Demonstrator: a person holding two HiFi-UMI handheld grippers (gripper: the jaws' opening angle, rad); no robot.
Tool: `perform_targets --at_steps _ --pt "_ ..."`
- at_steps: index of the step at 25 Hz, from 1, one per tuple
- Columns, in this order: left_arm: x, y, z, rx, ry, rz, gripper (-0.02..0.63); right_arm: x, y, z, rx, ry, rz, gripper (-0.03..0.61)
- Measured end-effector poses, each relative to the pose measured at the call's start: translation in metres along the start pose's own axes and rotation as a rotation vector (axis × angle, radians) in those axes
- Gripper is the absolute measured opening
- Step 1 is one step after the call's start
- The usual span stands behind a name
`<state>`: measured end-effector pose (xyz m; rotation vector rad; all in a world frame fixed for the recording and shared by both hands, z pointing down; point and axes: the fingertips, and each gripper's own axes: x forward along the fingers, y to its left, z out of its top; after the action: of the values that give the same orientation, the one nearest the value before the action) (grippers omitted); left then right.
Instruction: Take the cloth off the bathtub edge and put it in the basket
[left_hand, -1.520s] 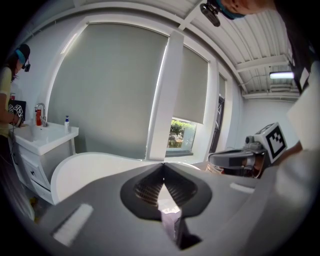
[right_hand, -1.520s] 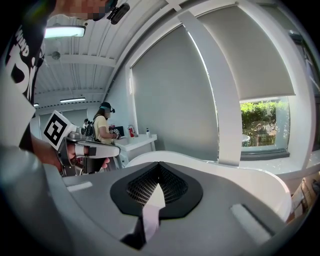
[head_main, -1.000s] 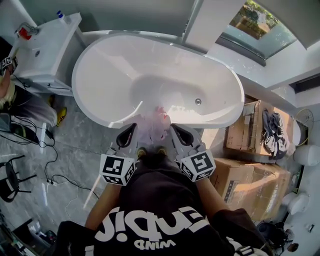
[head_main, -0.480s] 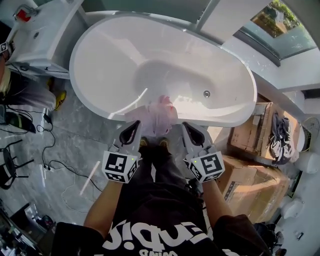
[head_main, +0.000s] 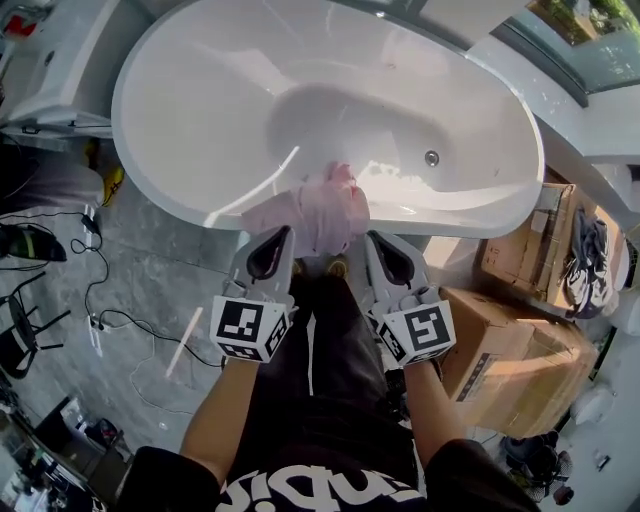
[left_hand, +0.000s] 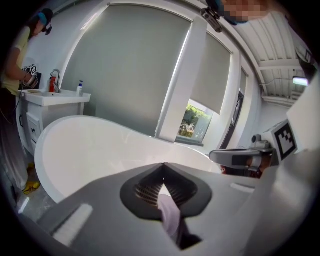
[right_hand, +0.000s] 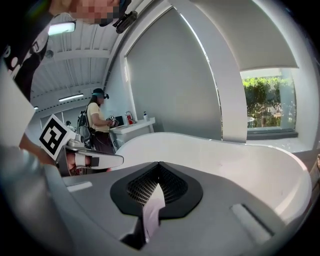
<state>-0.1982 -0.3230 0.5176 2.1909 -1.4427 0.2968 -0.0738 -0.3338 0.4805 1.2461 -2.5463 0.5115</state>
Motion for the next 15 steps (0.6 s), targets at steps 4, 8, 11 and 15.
perform_targets --at_steps 4,8,11,15 --pt "0.006 0.003 -0.020 0.001 0.019 0.005 -0.002 0.007 0.003 -0.017 0.010 0.012 0.015 0.009" --pt "0.008 0.005 -0.036 -0.006 0.041 0.012 -0.002 0.007 0.002 -0.031 0.022 0.033 0.012 0.009" --pt "0.010 0.003 -0.045 -0.001 0.055 0.006 -0.002 0.005 0.000 -0.038 0.032 0.042 0.005 0.009" --pt "0.018 -0.003 -0.057 -0.006 0.078 -0.030 0.032 0.004 -0.003 -0.045 0.047 0.046 0.002 0.009"
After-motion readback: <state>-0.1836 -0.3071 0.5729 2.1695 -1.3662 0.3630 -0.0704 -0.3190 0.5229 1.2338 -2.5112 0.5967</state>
